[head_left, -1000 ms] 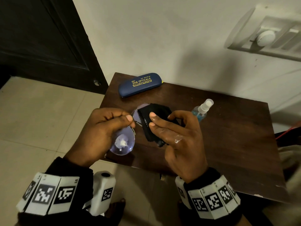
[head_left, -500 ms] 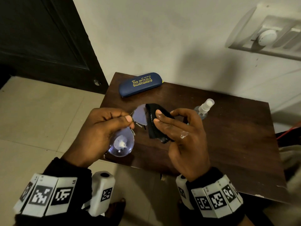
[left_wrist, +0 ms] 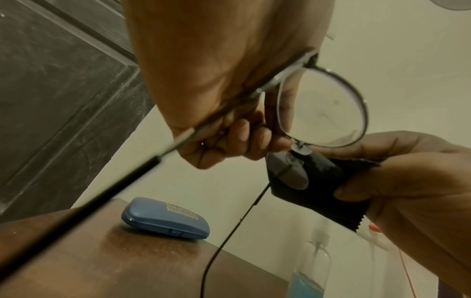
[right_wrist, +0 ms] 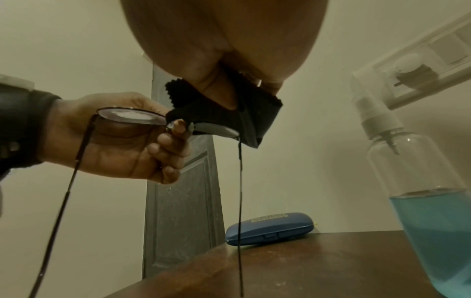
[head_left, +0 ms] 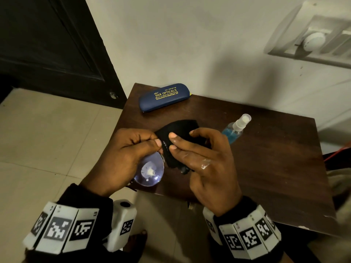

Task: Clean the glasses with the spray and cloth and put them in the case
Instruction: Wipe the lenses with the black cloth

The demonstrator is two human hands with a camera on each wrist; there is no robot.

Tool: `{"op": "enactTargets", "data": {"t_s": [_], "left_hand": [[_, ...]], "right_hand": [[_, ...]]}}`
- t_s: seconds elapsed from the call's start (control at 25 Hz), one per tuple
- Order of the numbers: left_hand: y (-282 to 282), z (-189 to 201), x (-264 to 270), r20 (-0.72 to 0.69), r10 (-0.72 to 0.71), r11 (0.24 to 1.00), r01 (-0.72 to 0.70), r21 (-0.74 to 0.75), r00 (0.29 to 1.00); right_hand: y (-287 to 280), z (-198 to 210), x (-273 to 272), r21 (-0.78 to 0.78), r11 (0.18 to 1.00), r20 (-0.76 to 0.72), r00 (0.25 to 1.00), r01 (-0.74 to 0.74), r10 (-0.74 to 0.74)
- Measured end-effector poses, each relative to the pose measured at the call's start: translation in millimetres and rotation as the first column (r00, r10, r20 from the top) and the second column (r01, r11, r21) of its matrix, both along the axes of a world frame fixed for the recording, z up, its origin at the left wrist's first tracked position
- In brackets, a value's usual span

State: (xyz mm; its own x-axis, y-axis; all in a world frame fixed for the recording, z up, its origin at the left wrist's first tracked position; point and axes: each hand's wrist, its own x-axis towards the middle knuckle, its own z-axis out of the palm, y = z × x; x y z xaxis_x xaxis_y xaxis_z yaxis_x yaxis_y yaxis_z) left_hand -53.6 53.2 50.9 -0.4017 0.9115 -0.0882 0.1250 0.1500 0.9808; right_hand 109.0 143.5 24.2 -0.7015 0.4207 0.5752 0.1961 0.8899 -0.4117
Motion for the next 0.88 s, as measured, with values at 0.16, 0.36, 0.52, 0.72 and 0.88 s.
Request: {"op": "enactTargets", "data": {"t_s": [0.16,0.36,0.52,0.72,0.88], "left_hand": [[1.5,0.9,1.5,0.012,0.000,0.999,0.001,-0.044,1.000],[-0.5,3.7,2.3,0.035,0.076,0.997,-0.076,0.011,0.997],[2.1,5.7,-3.2,0.085,0.286,0.956,-0.290,0.038,0.954],[-0.1,4.9,-5.2,0.223,0.397,0.916,-0.400,-0.034,0.890],[-0.5,2.9,-6.3,0.315,0.445,0.895,-0.431,-0.117,0.838]], "right_hand": [[6.5,-2.5,0.5,-0.026,0.995,0.016,0.995,0.099,-0.098],[0.5,0.7,0.3,0.018,1.000,-0.022,1.000,-0.012,0.012],[13.4,-3.0,8.9,-0.296,0.948,-0.159,0.972,0.121,-0.174],[12.7,-3.6,-0.5,-0.748,0.662,-0.269,0.889,0.048,-0.370],[8.8,-1.9,-4.4,-0.569,0.809,-0.227,0.917,0.150,-0.329]]}}
